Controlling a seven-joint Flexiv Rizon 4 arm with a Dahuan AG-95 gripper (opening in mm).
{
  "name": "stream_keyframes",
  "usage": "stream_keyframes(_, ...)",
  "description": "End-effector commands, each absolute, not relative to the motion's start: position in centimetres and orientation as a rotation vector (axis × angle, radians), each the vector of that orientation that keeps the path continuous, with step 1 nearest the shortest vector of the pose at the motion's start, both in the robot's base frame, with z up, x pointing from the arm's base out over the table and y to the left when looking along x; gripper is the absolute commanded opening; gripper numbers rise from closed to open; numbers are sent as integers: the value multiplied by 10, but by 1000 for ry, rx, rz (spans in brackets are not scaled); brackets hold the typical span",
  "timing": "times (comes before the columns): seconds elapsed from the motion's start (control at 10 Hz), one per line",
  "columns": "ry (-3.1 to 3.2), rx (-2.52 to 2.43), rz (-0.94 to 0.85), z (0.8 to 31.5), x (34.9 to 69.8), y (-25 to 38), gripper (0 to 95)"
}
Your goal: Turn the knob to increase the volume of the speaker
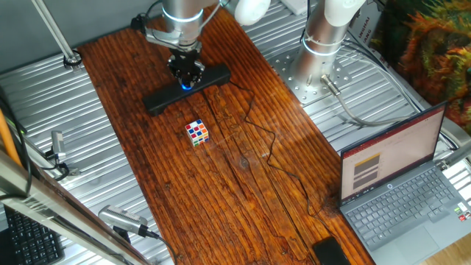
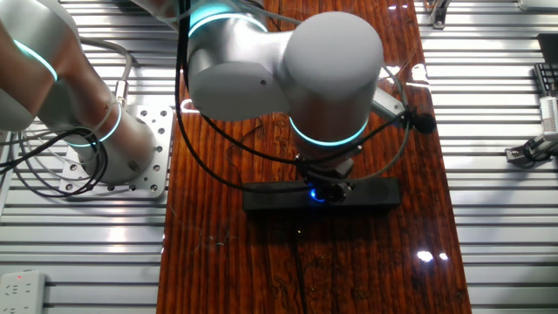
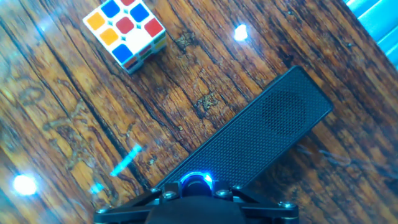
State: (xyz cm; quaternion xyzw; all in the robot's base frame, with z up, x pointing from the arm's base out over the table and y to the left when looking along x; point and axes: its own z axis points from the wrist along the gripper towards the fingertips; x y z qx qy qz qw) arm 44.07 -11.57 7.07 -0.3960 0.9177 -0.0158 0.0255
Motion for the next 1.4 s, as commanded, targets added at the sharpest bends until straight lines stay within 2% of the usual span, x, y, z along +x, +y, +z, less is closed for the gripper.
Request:
stream_keyframes(0.1,2859,-1173,-50,71,443,-116,0)
stream_keyframes(0.3,2868,-1138,-42,68,443,-118,0)
stream_keyframes(0.5,2880,-1056,68,69,443,-119,0)
stream_keyframes(0.8,2908,-1002,17,68,443,-120,0)
stream_keyframes(1.4,2911,-979,49,66,444,-122,0)
